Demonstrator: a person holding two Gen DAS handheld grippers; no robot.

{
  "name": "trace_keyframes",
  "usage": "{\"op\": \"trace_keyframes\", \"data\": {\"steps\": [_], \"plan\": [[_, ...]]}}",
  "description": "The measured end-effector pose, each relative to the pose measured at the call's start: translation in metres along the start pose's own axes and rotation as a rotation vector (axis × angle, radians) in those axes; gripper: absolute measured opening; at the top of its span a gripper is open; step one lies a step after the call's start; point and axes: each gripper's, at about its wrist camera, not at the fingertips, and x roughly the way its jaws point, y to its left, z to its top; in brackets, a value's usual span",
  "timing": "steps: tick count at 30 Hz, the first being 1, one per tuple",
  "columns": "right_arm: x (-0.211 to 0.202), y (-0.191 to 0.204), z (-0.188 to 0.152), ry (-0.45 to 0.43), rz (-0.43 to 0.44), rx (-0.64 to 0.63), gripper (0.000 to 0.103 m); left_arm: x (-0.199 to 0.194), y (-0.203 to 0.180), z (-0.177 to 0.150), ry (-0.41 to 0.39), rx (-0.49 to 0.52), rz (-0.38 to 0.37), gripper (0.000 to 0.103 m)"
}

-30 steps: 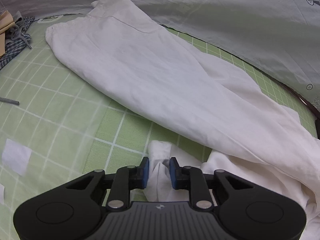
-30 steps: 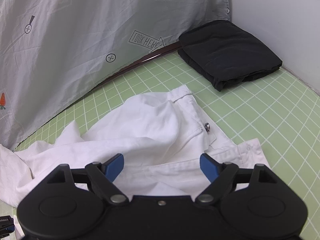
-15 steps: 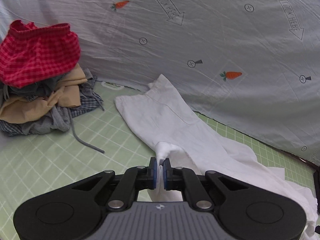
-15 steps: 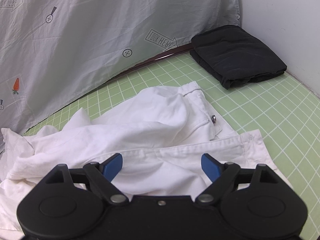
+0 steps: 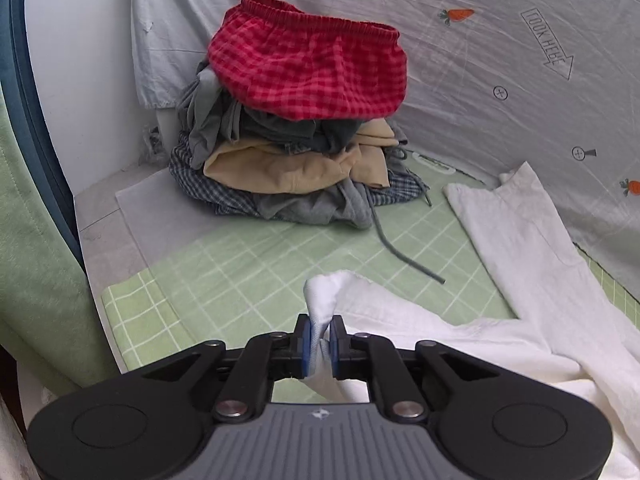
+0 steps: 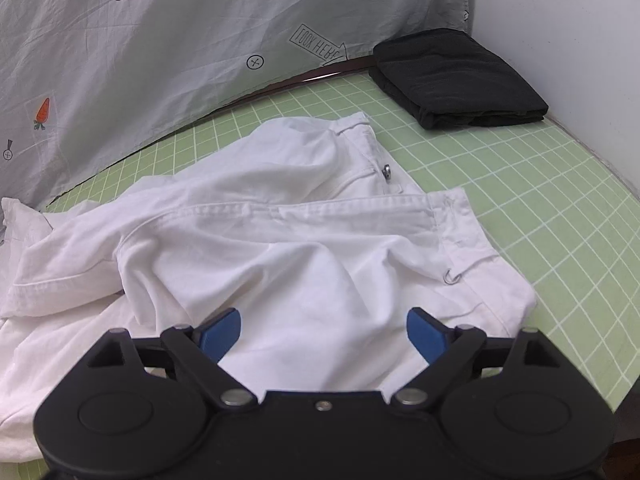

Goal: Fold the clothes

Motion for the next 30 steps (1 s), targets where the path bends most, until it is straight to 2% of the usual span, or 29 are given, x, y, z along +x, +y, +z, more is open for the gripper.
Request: {"op": "trace_keyframes", "data": {"steps": [3,8,12,15,19,24,30], "plan": [[-0.005,-0.018,-0.007,0.002,-0.020,0.048,0.097,-0.003,0.000,-0.014,0.039,-0.021,-0.017,0.024],[-0.005,-0.057,-0.018,0.015,-0.063,0.179,0.099,-0.008,-0.002,-0.026,0.066,-0.039,-0.039,0.035],[0.005,-0.084,-0.031,0.058,-0.049,0.309,0.099,-0.007,0.004,-0.042,0.122,-0.089,-0.059,0.042],[0.010,-0.091,-0.039,0.080,-0.025,0.360,0.099,-0.004,0.011,-0.054,0.181,-0.140,-0.083,0.046],[0.014,-0.086,-0.046,0.105,0.025,0.394,0.099,0.006,0.022,-0.067,0.273,-0.221,-0.140,0.047],[0.009,-0.068,-0.049,0.095,0.071,0.387,0.099,0.013,0.037,-0.073,0.304,-0.281,-0.170,0.049],[-0.004,-0.029,-0.051,0.046,0.077,0.309,0.097,0.025,0.050,-0.067,0.310,-0.239,-0.190,0.052]]}}
